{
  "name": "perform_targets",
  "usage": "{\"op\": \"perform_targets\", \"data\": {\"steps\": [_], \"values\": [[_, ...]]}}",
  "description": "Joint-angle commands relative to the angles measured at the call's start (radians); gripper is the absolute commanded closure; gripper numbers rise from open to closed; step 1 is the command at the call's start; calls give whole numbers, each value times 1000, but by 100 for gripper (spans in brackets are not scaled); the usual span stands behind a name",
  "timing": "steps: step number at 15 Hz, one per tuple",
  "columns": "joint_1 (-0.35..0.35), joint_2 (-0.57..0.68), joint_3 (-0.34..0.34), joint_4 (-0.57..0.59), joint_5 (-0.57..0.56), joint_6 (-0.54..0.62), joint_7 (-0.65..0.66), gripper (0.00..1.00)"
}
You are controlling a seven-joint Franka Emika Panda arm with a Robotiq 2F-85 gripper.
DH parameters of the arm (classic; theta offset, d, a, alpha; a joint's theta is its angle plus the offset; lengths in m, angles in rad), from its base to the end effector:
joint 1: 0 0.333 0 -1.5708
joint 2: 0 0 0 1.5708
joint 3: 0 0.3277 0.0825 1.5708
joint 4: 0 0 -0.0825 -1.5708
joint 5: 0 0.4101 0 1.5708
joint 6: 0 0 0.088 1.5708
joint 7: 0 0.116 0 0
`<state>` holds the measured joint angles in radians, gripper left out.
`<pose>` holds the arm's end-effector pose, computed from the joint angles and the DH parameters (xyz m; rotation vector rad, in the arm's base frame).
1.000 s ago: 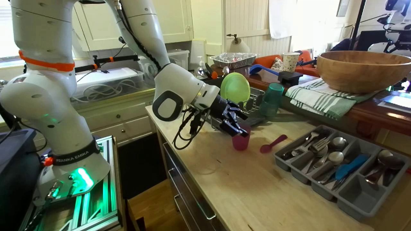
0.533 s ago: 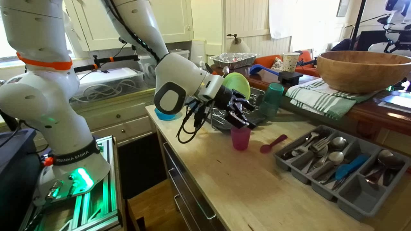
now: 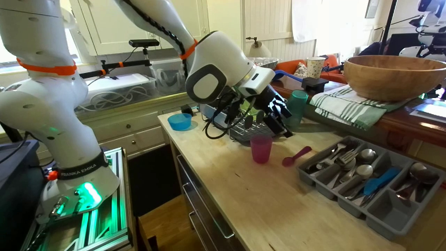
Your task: Pick up the cup and make it stand upright then put the purple spoon back into it
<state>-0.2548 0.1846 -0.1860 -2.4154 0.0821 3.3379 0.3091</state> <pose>0.5087 -0.2489 0.3064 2.6317 -1.1444 1.1119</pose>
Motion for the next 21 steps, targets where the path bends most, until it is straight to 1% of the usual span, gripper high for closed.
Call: {"op": "perform_targets", "data": {"steps": [1,2,3,4,6,11,12,15,16,19,20,21], "values": [[-68,18,84,110,-32,-203,-19,0],[-82,29,108,138,-12,-247,-47,0],[-112,39,156,169,20,-301,-89,0],[-14,6,49,109,35,-222,-67,0],[-31,16,84,143,43,-274,-86,0],[-43,29,93,153,47,-278,-97,0],[-59,41,91,159,-31,-269,-34,0],[-44,70,61,194,-60,-295,-38,0],[-14,84,36,212,-14,-300,-96,0],[-2,119,26,262,-15,-337,-133,0],[-2,135,31,282,-11,-346,-147,0],[-48,146,85,302,-21,-374,-163,0]]}}
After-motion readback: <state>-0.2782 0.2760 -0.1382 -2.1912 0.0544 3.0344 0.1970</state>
